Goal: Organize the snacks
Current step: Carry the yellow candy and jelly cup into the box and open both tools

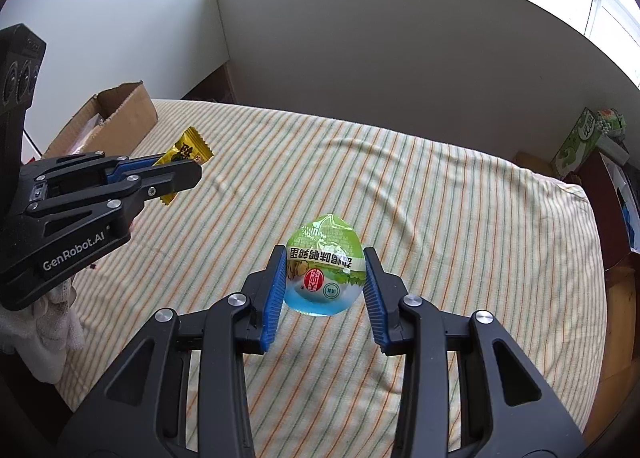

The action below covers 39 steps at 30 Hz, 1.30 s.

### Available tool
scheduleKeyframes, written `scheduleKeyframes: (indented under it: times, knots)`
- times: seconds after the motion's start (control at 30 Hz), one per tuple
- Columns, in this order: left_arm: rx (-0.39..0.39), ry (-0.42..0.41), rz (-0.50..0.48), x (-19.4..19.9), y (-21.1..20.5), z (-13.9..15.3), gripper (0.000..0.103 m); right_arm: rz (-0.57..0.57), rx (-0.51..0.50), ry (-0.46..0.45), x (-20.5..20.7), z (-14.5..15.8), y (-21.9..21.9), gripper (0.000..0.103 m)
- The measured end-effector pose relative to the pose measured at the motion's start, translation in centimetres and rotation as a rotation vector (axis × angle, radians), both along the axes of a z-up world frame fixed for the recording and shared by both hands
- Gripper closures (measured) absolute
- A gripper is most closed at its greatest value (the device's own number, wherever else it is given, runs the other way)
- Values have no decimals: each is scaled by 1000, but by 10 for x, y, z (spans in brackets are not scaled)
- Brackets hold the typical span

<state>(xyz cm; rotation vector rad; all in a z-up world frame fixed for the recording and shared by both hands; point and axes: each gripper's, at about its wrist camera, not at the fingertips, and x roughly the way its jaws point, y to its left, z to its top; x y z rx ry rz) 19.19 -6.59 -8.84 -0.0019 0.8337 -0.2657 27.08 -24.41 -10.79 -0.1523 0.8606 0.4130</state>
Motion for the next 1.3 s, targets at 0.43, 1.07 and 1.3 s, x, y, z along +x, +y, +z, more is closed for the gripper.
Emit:
scheduleKeyframes:
  times: [0.43,1.07,1.3]
  knots:
    - [0,-116,32,-52,47,36,93,74,-5,-84,-32,46,71,65]
    - [-11,-187,281,-101,190,45,93,335,38,-61,-70,43,227,65]
    - [-23,-154,325,-95,210,37,93,406,21,-47,-81,31,259,63]
